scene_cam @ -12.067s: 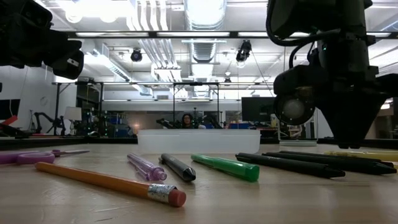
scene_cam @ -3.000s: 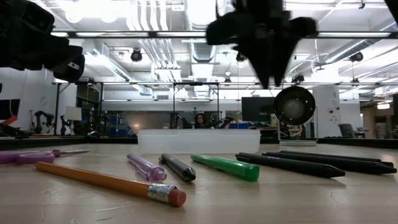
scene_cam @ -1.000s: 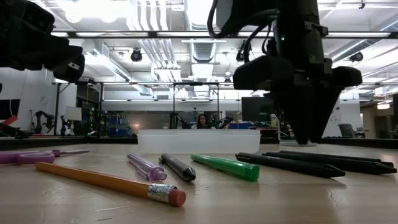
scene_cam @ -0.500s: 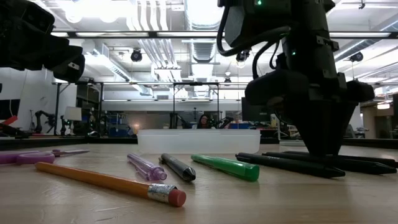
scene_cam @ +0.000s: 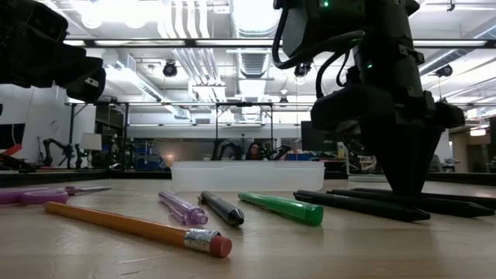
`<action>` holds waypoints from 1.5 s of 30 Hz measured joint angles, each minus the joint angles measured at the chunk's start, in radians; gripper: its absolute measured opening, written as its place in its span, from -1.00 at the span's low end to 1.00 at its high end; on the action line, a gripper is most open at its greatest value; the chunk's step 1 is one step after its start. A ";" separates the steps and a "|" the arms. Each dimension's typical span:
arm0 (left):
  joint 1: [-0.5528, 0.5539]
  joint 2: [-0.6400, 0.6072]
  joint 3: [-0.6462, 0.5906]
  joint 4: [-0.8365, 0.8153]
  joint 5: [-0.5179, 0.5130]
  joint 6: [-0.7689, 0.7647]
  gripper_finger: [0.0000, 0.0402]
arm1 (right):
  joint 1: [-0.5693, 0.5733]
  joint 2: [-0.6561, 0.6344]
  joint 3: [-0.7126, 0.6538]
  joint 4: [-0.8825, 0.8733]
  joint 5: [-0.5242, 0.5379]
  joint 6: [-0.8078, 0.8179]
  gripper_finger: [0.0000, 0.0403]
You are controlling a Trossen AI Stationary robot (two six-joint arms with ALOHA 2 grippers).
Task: Pick & place school supplies into a supply box
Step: Put the black pen into the supply box
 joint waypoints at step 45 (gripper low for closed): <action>0.000 0.000 0.000 0.000 0.000 0.000 -0.51 | -0.292 -0.119 0.196 0.102 0.384 -1.027 -0.93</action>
